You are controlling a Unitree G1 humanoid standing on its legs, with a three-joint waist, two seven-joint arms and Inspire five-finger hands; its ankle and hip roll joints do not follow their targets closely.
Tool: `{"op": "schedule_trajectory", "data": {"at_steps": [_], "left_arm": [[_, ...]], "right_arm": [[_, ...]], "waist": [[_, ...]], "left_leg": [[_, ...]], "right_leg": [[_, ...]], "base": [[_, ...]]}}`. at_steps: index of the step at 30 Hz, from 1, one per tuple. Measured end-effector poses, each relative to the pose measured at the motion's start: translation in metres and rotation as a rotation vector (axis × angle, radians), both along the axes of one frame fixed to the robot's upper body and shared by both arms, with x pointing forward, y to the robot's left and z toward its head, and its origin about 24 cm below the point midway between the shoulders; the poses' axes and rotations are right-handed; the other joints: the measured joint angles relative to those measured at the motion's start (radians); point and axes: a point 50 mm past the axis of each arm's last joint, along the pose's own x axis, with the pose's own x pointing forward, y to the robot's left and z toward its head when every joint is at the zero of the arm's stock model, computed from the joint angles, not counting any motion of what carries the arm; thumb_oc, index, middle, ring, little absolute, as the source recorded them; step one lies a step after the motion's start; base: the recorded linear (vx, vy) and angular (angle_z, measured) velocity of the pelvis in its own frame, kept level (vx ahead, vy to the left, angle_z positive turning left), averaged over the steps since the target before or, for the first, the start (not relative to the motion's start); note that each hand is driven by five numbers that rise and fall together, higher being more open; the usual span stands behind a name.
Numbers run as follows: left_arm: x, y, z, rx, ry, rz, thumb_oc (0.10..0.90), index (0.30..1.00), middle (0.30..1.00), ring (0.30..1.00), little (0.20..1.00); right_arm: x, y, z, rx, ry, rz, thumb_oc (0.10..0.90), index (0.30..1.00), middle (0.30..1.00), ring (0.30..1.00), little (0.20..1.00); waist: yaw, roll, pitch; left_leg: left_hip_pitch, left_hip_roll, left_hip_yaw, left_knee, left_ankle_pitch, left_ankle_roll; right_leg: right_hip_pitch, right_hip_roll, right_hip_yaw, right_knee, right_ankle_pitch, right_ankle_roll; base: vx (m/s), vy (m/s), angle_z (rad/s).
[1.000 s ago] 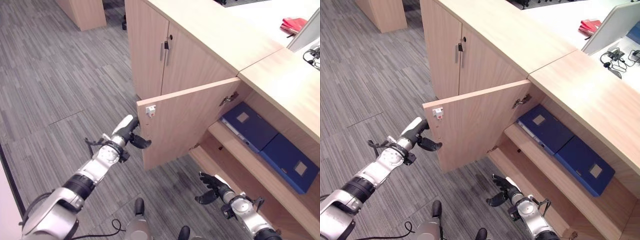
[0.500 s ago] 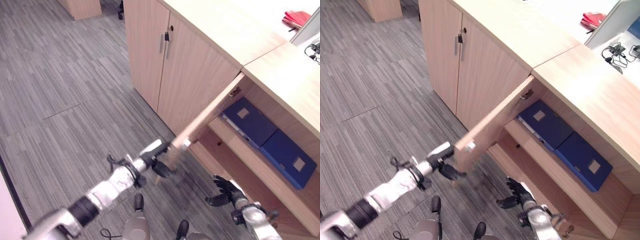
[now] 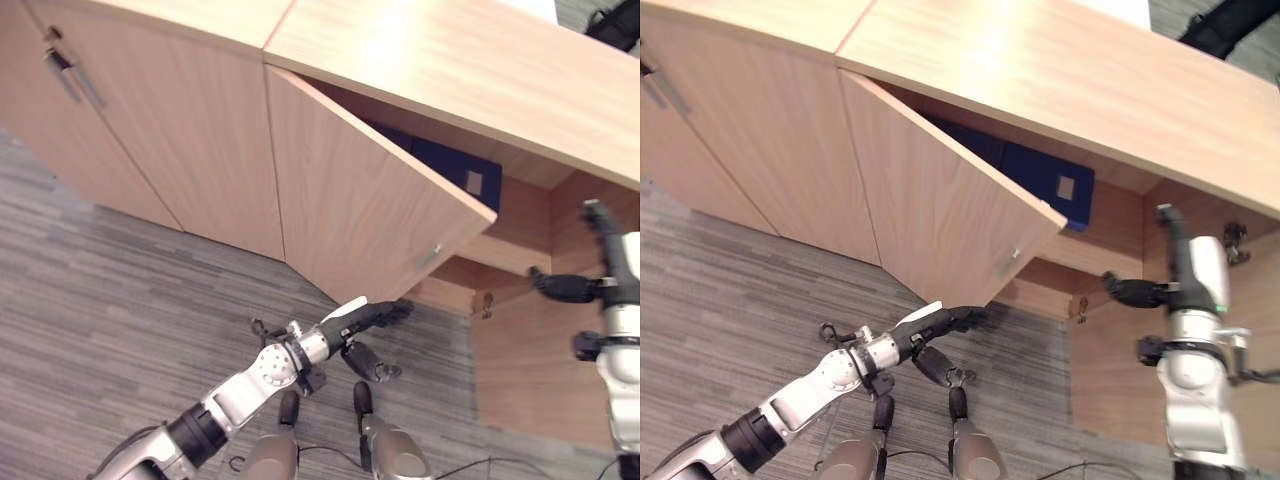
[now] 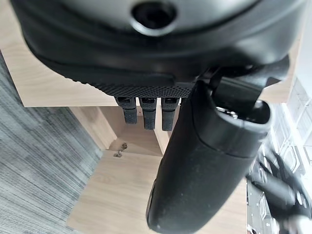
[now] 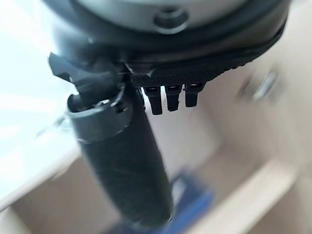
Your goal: Put the empty folder in the office cabinet
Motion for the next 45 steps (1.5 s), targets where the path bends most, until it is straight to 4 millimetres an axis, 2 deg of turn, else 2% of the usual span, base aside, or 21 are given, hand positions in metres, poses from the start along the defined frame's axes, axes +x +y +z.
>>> {"op": "schedule_trajectory", "data": {"at_steps": [1,4,5,8,11,13,18,20,22,24,27,29,34,35,36,37,38,40,42,44,45], "left_arm": [[0.000,0.002,0.002,0.006,-0.008,-0.001,0.800,0.900,0.900,0.900,0.900],[-0.002,0.017,0.003,0.004,-0.015,0.046,0.800,0.900,0.900,0.900,0.900],[-0.001,0.020,0.003,0.006,-0.015,0.066,0.800,0.900,0.900,0.900,0.900],[-0.001,0.033,0.001,-0.016,-0.007,0.141,0.800,0.900,0.900,0.900,0.900],[-0.002,0.046,-0.002,-0.020,0.003,0.200,0.800,0.900,0.900,0.900,0.900],[-0.006,0.059,-0.007,-0.011,0.022,0.251,0.800,0.900,0.900,0.900,0.900],[-0.019,0.082,-0.021,-0.013,0.082,0.351,0.800,0.900,0.900,0.900,0.900],[-0.024,0.086,-0.026,-0.014,0.102,0.371,0.800,0.900,0.900,0.900,0.900],[-0.029,0.089,-0.030,-0.017,0.124,0.386,0.800,0.900,0.900,0.900,0.900],[-0.033,0.089,-0.034,-0.030,0.142,0.402,0.800,0.900,0.900,0.900,0.900],[-0.036,0.093,-0.036,-0.030,0.154,0.415,0.800,0.900,0.900,0.900,0.900],[-0.038,0.099,-0.037,-0.031,0.160,0.433,0.800,0.900,0.900,0.900,0.900],[-0.037,0.111,-0.037,-0.062,0.159,0.514,0.800,0.900,0.900,0.900,0.900],[-0.037,0.115,-0.041,-0.088,0.168,0.552,0.800,0.900,0.900,0.900,0.900],[-0.038,0.117,-0.043,-0.091,0.175,0.570,0.800,0.900,0.900,0.900,0.900],[-0.039,0.118,-0.044,-0.086,0.180,0.575,0.800,0.900,0.900,0.900,0.900],[-0.040,0.119,-0.045,-0.084,0.185,0.576,0.800,0.900,0.900,0.900,0.900],[-0.041,0.119,-0.045,-0.082,0.187,0.574,0.800,0.900,0.900,0.900,0.900],[-0.041,0.119,-0.046,-0.082,0.188,0.572,0.800,0.900,0.900,0.900,0.900],[-0.039,0.118,-0.046,-0.083,0.188,0.570,0.800,0.900,0.900,0.900,0.900],[-0.039,0.118,-0.047,-0.084,0.192,0.571,0.800,0.900,0.900,0.900,0.900]], "right_arm": [[-0.005,-0.003,0.004,0.004,-0.016,-0.035,0.800,0.900,0.900,0.900,0.900],[-0.016,0.014,0.019,-0.024,-0.120,-0.017,0.800,0.900,0.900,0.900,0.900],[-0.017,0.017,0.019,-0.020,-0.126,-0.004,0.800,0.900,0.900,0.900,0.900],[-0.021,0.025,0.011,0.013,-0.117,0.027,0.800,0.900,0.900,0.900,0.900],[-0.027,0.023,0.003,0.022,-0.067,0.023,0.800,0.900,0.900,0.900,0.900],[-0.031,0.023,-0.001,0.024,-0.037,0.030,0.800,0.900,0.900,0.900,0.900],[-0.035,0.026,-0.007,0.056,-0.029,0.038,0.800,0.900,0.900,0.900,0.900],[-0.036,0.027,-0.011,0.095,-0.024,0.058,0.800,0.900,0.900,0.900,0.900],[-0.040,0.027,-0.018,0.122,-0.006,0.060,0.800,0.900,0.900,0.900,0.900],[-0.042,0.025,-0.029,0.164,0.019,0.056,0.800,0.900,0.900,0.900,0.900],[-0.049,0.011,-0.059,0.242,0.130,-0.002,0.800,0.900,0.900,0.900,0.900],[-0.056,0.005,-0.078,0.296,0.181,-0.045,0.800,0.900,0.900,0.900,0.900],[-0.067,0.005,-0.112,0.452,0.223,-0.109,0.800,0.900,0.900,0.900,0.900],[-0.074,0.003,-0.128,0.535,0.209,-0.135,0.800,0.900,0.900,0.900,0.900],[-0.076,0.003,-0.134,0.573,0.219,-0.152,0.800,0.900,0.900,0.900,0.900],[-0.086,0.002,-0.145,0.618,0.245,-0.185,0.800,0.900,0.900,0.900,0.900],[-0.091,0.001,-0.153,0.641,0.266,-0.207,0.800,0.900,0.900,0.900,0.900],[-0.101,0.001,-0.168,0.690,0.316,-0.251,0.800,0.900,0.900,0.900,0.900],[-0.104,0.002,-0.175,0.715,0.332,-0.265,0.800,0.900,0.900,0.900,0.900],[-0.106,0.001,-0.179,0.729,0.344,-0.279,0.800,0.900,0.900,0.900,0.900],[-0.106,0.001,-0.180,0.732,0.344,-0.284,0.800,0.900,0.900,0.900,0.900]], "waist": [[-0.010,0.000,0.000],[-0.057,0.006,-0.001],[-0.066,0.007,-0.001],[-0.079,0.011,-0.001],[-0.087,0.015,-0.002],[-0.092,0.020,-0.004],[-0.107,0.026,-0.008],[-0.110,0.027,-0.010],[-0.114,0.022,-0.034],[-0.118,0.030,-0.043],[-0.122,0.040,-0.050],[-0.125,0.044,-0.055],[-0.140,0.050,-0.058],[-0.146,0.048,-0.075],[-0.146,0.047,-0.088],[-0.155,0.049,-0.100],[-0.168,0.060,-0.106],[-0.180,0.077,-0.115],[-0.198,0.087,-0.121],[-0.212,0.093,-0.125],[-0.215,0.097,-0.127]], "left_leg": [[0.000,-0.002,0.006,0.016,-0.006,-0.004],[0.003,0.016,0.049,0.034,-0.035,-0.009],[0.008,0.016,0.065,0.039,-0.042,-0.009],[0.041,0.040,0.103,0.041,-0.065,-0.011],[0.066,0.040,0.131,0.042,-0.086,-0.017],[0.083,0.044,0.158,0.045,-0.089,-0.014],[0.115,0.054,0.213,0.028,-0.101,-0.002],[0.126,0.050,0.229,0.028,-0.101,-0.001],[0.124,0.037,0.239,0.033,-0.100,-0.001],[0.125,0.040,0.241,0.040,-0.101,-0.003],[0.126,0.042,0.244,0.044,-0.101,-0.013],[0.128,0.043,0.249,0.043,-0.104,-0.014],[0.175,0.059,0.268,0.044,-0.124,-0.013],[0.189,0.060,0.279,0.039,-0.132,-0.002],[0.190,0.057,0.285,0.038,-0.133,-0.001],[0.193,0.052,0.286,0.041,-0.135,0.000],[0.193,0.055,0.282,0.040,-0.135,0.000],[0.192,0.055,0.290,0.036,-0.135,-0.001],[0.195,0.054,0.292,0.030,-0.131,-0.007],[0.201,0.052,0.303,0.030,-0.140,-0.012],[0.198,0.053,0.304,0.030,-0.143,-0.013]], "right_leg": [[-0.004,0.001,0.005,0.000,-0.001,0.001],[-0.014,0.019,0.048,0.003,0.015,0.016],[-0.015,0.026,0.054,0.005,0.022,0.015],[-0.004,0.047,0.063,0.013,0.029,0.010],[0.005,0.056,0.062,0.019,0.031,0.006],[0.006,0.066,0.061,0.024,0.045,-0.007],[0.006,0.077,0.040,0.032,0.075,-0.009],[0.007,0.074,0.031,0.035,0.071,-0.009],[0.000,0.063,0.024,0.026,0.027,-0.006],[-0.002,0.065,0.017,0.021,0.023,-0.005],[0.002,0.067,0.009,0.017,0.024,-0.004],[0.009,0.069,0.010,0.013,0.055,-0.006],[0.052,0.085,-0.003,0.012,0.077,0.000],[0.055,0.086,-0.016,0.017,0.077,0.001],[0.054,0.082,-0.022,0.016,0.064,0.004],[0.050,0.074,-0.033,0.007,0.023,-0.002],[0.049,0.075,-0.047,0.006,-0.003,0.001],[0.046,0.072,-0.054,0.001,-0.010,0.004],[0.046,0.071,-0.055,0.001,-0.003,0.002],[0.057,0.069,-0.055,-0.004,0.042,-0.002],[0.058,0.071,-0.055,-0.009,0.045,-0.001]], "base": [[-0.03,0.193,-0.21],[-0.03,0.115,-0.46],[-0.05,0.172,-0.64],[-0.03,0.088,-0.44],[-0.03,0.082,-0.33],[-0.03,0.086,-0.39],[-0.03,0.067,-0.37],[-0.04,0.038,-0.25],[-0.02,0.044,-0.17],[-0.01,0.040,-0.08],[-0.01,0.011,-0.01],[-0.01,0.034,-0.07],[0.00,0.030,-0.15],[0.01,0.012,-0.22],[0.00,0.004,-0.18],[0.00,0.002,-0.04],[0.00,0.000,0.00],[0.02,0.005,-0.07],[0.03,0.009,-0.09],[0.04,0.002,-0.13],[0.02,-0.005,-0.08]]}}
